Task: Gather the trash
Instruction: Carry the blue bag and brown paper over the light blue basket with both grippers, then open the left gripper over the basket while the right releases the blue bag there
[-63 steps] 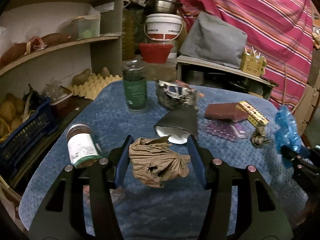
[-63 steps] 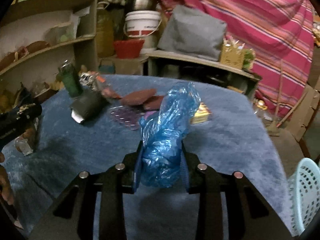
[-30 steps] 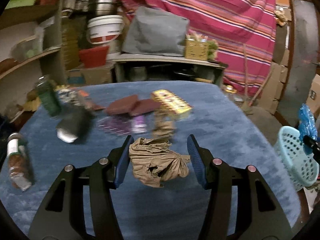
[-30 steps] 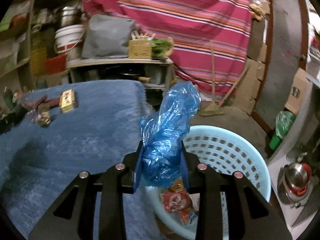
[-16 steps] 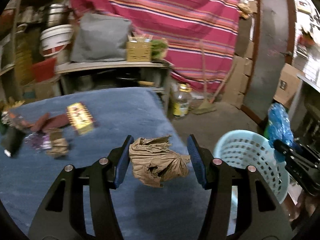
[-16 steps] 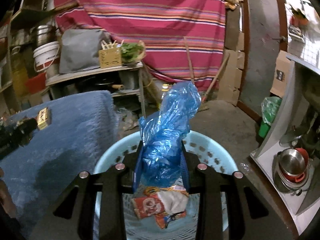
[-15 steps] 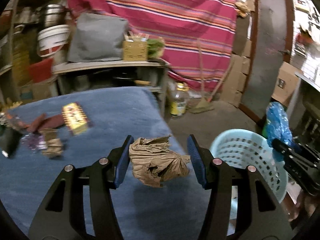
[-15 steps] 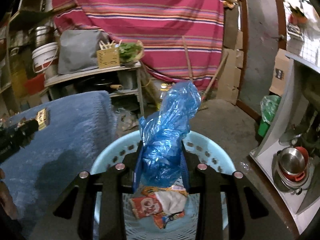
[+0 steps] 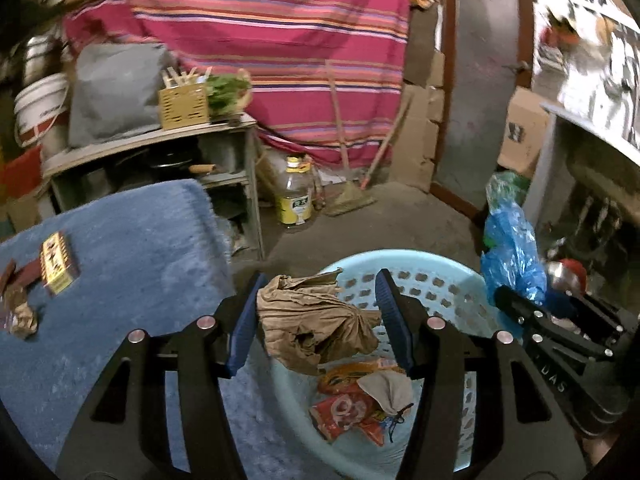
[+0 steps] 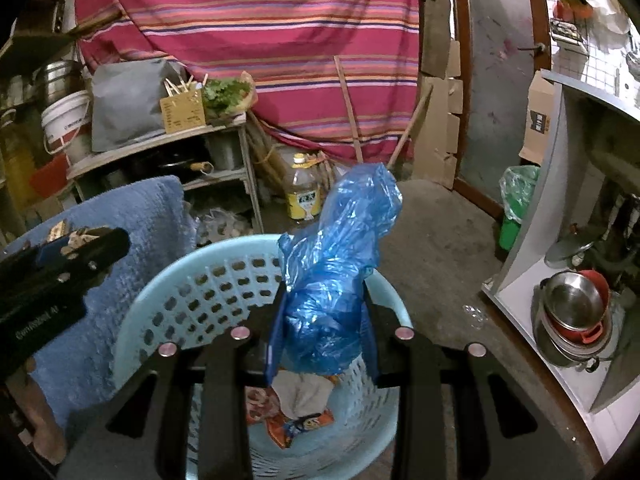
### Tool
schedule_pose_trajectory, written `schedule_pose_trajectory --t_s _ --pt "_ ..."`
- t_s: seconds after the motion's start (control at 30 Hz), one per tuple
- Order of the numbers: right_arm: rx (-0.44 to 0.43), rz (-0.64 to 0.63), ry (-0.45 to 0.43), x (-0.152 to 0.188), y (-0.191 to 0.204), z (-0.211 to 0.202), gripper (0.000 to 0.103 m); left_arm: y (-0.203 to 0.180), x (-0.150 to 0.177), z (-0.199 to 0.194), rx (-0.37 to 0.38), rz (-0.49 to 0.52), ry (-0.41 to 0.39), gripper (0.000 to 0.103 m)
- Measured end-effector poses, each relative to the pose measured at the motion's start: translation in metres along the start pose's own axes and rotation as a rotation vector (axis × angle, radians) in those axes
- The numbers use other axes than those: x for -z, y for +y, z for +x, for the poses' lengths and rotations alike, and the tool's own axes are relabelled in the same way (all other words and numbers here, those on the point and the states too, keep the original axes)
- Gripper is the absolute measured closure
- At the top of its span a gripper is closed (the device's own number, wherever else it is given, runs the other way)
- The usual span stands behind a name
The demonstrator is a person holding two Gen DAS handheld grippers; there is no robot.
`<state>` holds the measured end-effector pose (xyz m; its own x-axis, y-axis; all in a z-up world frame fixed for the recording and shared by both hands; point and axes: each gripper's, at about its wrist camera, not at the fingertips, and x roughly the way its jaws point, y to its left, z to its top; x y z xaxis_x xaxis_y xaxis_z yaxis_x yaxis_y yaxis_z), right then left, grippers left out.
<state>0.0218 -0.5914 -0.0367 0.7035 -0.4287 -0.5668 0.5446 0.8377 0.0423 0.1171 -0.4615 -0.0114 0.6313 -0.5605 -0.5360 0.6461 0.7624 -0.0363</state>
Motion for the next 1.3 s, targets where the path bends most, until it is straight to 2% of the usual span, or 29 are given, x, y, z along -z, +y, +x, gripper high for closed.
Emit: schedule_pose_trajectory --t_s 0.2,0.27,0.33,0.4,0.6,0.83,0.87,0.9,0.97,1.03,1.1,1.3 --pt "0.006 0.043 0.027 0.003 -0.014 0.004 0.07 -0.007 -0.002 0.013 0.019 0.002 0.023 0.043" --pt "0.006 0.043 0.032 0.004 -0.015 0.006 0.07 -0.004 -0.004 0.017 0.03 -0.015 0.038 0.037" --pt "0.006 0.04 0.036 0.004 -0.015 0.007 0.07 0.001 -0.005 0.019 0.028 -0.032 0.047 0.026" --pt "0.003 0.038 0.037 0.004 -0.014 0.007 0.07 0.004 -0.006 0.018 0.024 -0.038 0.045 0.021" --pt "-0.009 0.021 0.04 0.003 -0.005 0.008 0.07 0.025 -0.008 0.005 -0.038 -0.061 0.024 0.009" --pt "-0.018 0.007 0.056 0.001 0.016 0.015 0.068 0.072 -0.007 -0.02 -0.143 -0.087 -0.006 0.006" --pt "-0.02 0.009 0.065 0.001 0.019 0.017 0.062 0.078 -0.007 -0.023 -0.156 -0.09 -0.006 0.006" --pt "-0.016 0.011 0.072 0.001 0.021 0.019 0.051 0.086 -0.006 -0.026 -0.17 -0.093 -0.006 0.006" --pt "-0.006 0.014 0.084 0.002 0.026 0.022 0.038 0.101 -0.004 -0.034 -0.192 -0.097 -0.005 0.006" --pt "0.013 0.013 0.104 0.003 0.03 0.025 0.035 0.115 -0.002 -0.041 -0.214 -0.098 -0.004 0.006" --pt "0.032 0.017 0.116 0.004 0.032 0.027 0.025 0.13 0.002 -0.051 -0.244 -0.094 -0.002 0.006" --pt "0.044 0.0 0.077 0.002 0.053 0.014 0.014 0.175 0.017 -0.08 -0.324 -0.071 -0.024 0.005"
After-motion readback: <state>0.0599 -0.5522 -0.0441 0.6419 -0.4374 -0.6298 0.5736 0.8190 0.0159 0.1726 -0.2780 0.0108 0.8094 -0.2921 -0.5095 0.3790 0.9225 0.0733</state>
